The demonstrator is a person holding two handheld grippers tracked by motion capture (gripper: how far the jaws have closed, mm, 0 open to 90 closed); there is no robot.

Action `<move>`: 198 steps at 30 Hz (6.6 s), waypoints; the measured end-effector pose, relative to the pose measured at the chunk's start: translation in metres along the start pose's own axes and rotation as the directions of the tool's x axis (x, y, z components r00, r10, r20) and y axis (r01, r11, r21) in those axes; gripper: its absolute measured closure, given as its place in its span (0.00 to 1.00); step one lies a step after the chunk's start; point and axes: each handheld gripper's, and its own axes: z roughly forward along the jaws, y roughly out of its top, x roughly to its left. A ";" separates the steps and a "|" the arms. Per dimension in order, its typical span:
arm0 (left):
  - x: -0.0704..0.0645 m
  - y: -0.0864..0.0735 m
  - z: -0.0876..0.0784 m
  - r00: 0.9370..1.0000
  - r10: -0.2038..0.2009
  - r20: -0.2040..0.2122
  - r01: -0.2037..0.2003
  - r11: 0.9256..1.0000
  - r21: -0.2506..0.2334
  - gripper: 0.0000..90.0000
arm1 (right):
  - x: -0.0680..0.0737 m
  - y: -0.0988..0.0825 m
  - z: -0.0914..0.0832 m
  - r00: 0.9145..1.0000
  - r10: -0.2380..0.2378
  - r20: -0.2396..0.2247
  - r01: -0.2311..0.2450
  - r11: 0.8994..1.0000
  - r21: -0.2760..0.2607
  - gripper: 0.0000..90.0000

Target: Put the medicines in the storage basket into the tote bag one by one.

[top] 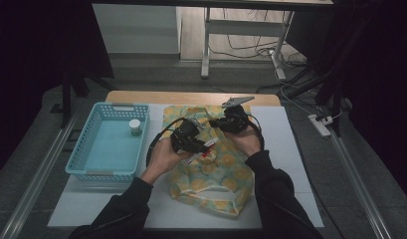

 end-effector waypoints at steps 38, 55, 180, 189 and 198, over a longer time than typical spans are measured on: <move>0.041 0.002 0.046 0.987 -0.078 -0.140 0.080 0.997 0.014 0.80 | 0.000 -0.005 0.008 1.000 -0.003 0.015 0.003 1.000 0.019 1.00; 0.038 0.005 0.036 0.991 -0.077 -0.111 0.076 0.997 -0.012 0.62 | -0.001 -0.006 0.008 1.000 0.001 0.016 -0.001 1.000 0.015 1.00; 0.181 -0.123 -0.081 0.866 -0.308 -0.393 0.332 0.943 -0.008 0.55 | 0.003 -0.002 0.005 1.000 0.005 -0.014 -0.005 1.000 0.002 1.00; 0.180 -0.123 -0.094 0.852 -0.369 -0.372 0.376 0.925 -0.056 0.56 | 0.003 -0.002 0.005 1.000 0.005 -0.012 -0.005 1.000 0.000 1.00; 0.170 -0.121 -0.109 0.860 -0.356 -0.364 0.359 0.931 -0.064 0.56 | 0.003 -0.002 0.006 1.000 0.003 -0.013 -0.003 1.000 -0.003 1.00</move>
